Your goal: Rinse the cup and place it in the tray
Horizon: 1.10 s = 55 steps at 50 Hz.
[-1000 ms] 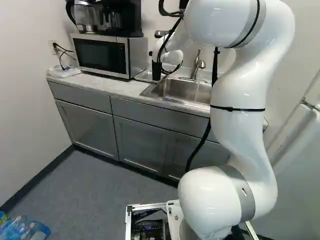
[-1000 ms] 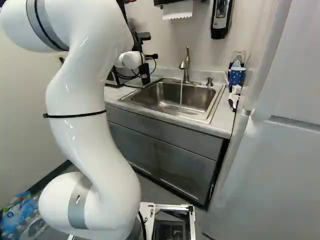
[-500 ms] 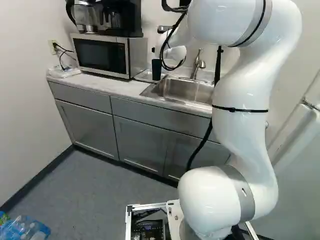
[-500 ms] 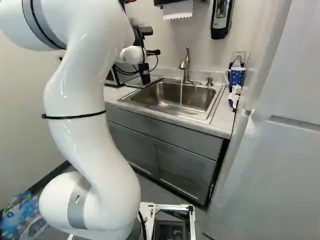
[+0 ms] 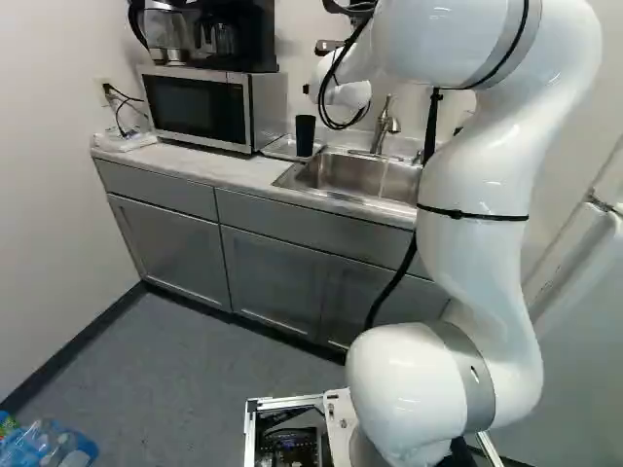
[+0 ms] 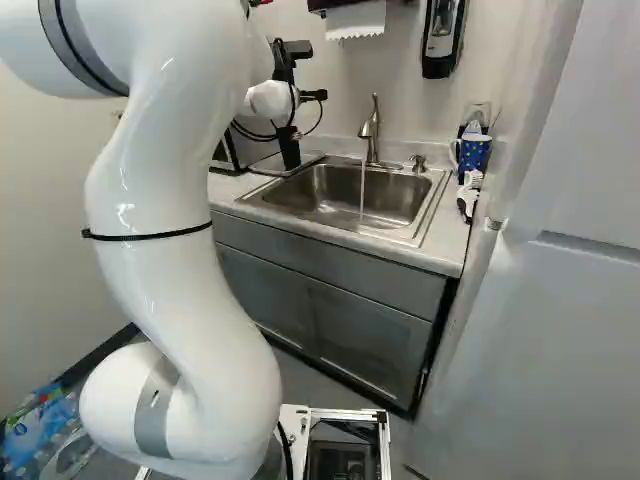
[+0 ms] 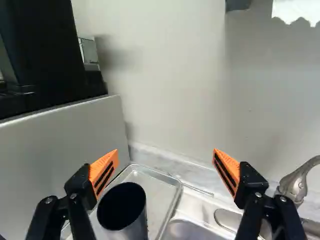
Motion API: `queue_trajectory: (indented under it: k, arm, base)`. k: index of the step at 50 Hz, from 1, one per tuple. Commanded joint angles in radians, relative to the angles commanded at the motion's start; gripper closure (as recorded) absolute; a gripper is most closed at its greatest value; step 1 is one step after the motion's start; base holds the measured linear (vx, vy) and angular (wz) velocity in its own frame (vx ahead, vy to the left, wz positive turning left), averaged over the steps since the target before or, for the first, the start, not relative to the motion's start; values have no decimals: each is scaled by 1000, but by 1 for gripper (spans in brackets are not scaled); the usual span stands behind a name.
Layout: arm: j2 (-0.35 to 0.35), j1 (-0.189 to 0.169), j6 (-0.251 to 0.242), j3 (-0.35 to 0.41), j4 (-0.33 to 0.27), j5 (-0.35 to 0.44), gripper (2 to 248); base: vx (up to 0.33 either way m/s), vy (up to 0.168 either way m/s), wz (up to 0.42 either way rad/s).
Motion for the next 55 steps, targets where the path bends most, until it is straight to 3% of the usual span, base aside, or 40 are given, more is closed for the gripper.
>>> queue_trajectory:
  k: [55]
  arm:
    - [12,-82,0,-74,0,-73,3]
  base:
    - [0,0,0]
